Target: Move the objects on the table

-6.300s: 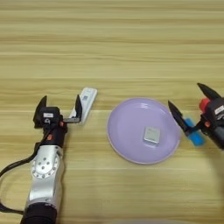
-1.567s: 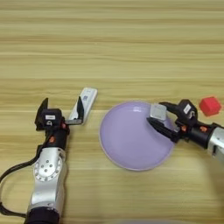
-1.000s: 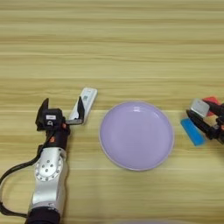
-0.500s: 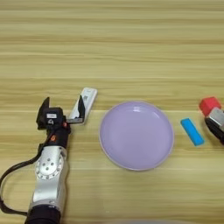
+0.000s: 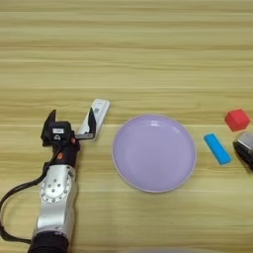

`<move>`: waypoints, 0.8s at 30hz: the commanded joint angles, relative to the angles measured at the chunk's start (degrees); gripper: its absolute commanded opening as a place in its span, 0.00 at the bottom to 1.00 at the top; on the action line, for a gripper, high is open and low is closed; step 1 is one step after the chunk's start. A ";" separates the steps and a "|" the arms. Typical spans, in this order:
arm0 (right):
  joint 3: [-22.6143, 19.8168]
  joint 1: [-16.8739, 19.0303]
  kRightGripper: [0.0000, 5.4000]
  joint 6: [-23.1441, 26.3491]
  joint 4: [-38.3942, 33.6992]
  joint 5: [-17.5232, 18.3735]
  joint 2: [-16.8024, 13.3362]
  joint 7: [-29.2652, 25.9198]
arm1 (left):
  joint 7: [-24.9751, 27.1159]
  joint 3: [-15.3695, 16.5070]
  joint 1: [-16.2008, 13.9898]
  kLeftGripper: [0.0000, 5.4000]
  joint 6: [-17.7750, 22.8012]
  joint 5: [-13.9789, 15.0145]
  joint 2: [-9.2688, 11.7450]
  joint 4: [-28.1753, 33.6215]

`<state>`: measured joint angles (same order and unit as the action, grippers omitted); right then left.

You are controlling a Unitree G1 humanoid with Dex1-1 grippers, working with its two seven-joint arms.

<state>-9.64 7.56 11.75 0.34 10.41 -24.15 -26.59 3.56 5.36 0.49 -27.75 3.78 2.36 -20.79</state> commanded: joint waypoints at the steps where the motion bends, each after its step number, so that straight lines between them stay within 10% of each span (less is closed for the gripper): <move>1: 0.33 -0.36 0.66 -0.80 0.78 -1.02 -0.19 0.53 | 0.11 -0.14 -0.08 1.00 0.78 -0.23 0.10 0.06; 17: -1.67 -0.75 1.00 -3.38 -1.83 0.62 1.03 2.37 | 0.25 -0.10 0.13 1.00 0.60 -0.18 0.11 -0.57; 24: -2.74 -3.12 1.00 -4.66 -0.25 1.36 2.22 3.75 | 0.29 -0.15 0.19 1.00 0.62 -0.20 0.11 -0.63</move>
<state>-11.82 5.52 7.81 -0.63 11.39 -22.21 -23.10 3.66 5.37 0.50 -27.75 3.79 2.37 -20.88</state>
